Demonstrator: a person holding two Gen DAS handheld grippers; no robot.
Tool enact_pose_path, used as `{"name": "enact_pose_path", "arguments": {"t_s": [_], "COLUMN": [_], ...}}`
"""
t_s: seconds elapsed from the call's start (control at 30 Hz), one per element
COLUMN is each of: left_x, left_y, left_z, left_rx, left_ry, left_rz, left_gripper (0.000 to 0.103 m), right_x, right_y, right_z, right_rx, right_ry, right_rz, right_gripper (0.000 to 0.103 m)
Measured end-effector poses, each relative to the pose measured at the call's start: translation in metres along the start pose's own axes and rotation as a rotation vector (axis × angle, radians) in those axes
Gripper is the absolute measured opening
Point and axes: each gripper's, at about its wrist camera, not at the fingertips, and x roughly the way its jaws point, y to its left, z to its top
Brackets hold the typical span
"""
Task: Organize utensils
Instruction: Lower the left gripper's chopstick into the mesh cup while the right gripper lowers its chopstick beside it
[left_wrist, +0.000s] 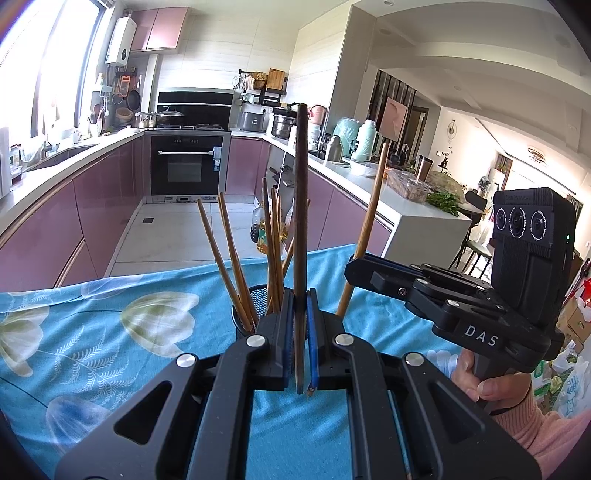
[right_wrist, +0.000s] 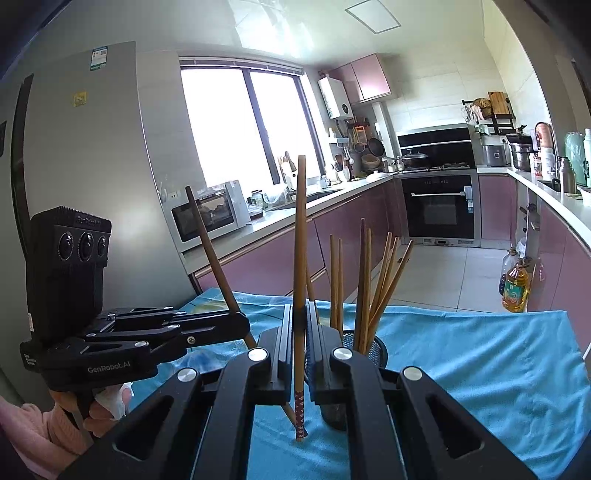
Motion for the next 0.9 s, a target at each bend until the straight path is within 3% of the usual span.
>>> {"name": "enact_pose_path", "arguments": {"t_s": [0.9], "left_x": [-0.006], "left_y": [-0.009], "left_z": [0.015], "left_rx": [0.026], "left_ry": [-0.044], "left_rz": [0.014], "left_gripper": [0.008], "right_x": [-0.001], "right_y": [-0.004], "right_z": [0.015], "right_rx": [-0.015], "right_ry": [-0.024], "right_rz": [0.005], "right_gripper": [0.005]}}
